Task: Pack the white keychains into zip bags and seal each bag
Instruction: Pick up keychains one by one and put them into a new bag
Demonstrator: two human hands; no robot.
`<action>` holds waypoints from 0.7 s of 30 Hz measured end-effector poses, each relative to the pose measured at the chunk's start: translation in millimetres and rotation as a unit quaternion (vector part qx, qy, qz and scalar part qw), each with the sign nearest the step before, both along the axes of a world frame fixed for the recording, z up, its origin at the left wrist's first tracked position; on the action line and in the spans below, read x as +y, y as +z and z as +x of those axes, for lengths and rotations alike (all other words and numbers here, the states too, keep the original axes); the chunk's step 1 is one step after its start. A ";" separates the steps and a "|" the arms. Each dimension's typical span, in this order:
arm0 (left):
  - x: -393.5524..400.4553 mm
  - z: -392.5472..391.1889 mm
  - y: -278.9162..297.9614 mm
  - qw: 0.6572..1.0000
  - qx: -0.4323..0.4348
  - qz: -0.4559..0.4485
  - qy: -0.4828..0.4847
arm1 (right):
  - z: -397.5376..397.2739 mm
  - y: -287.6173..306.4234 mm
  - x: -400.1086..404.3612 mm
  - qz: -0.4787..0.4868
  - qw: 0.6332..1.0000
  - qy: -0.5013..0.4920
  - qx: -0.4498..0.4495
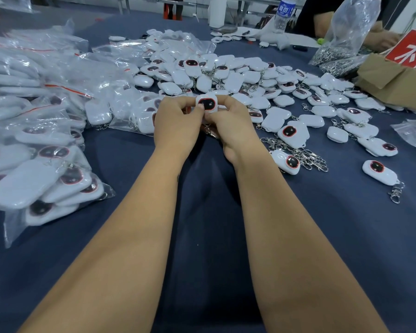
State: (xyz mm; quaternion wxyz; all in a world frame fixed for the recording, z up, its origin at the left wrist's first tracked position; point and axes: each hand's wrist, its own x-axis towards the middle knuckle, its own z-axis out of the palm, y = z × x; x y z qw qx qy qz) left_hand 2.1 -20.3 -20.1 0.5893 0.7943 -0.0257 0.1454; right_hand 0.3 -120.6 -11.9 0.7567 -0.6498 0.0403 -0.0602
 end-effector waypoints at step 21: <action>-1.5 -10.8 8.9 1.000 0.026 -0.012 -0.012 | -3.6 5.2 1.1 -0.005 1.000 -0.002 0.008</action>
